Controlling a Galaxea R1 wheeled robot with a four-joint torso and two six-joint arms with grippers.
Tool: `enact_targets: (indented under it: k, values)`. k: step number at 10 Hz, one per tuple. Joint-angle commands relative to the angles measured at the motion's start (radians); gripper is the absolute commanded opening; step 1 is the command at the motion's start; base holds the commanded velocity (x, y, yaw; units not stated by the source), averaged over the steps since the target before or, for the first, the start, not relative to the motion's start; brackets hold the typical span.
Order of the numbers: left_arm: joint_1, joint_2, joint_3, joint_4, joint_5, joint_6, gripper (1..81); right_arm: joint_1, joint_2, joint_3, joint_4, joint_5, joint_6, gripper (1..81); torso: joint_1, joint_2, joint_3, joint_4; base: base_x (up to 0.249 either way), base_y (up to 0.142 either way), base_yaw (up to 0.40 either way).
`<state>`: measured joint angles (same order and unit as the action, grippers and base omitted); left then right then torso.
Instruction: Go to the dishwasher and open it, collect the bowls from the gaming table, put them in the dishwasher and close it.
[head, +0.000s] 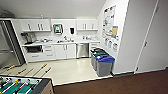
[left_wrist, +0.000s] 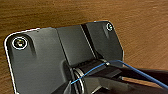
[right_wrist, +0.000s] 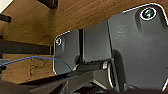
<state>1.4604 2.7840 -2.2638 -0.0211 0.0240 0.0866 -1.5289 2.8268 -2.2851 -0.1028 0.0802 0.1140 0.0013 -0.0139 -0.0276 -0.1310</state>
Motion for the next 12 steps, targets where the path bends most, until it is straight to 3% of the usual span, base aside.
enact_targets:
  k: [1, 12]
  values:
    - [-0.051, -0.01, 0.009, 0.007, 0.054, 0.01, 81.1, 0.051, -0.008, 0.013, -0.011, -0.045, 0.001, 81.1, 0.0, 0.0, 0.0, 0.0, 0.19, 0.0, 0.0]
    - [-0.048, -0.004, 0.007, 0.006, 0.053, 0.009, 81.1, 0.055, -0.01, 0.012, -0.014, -0.046, -0.005, 81.1, 0.0, 0.0, 0.0, 0.0, 0.19, 0.0, 0.0]
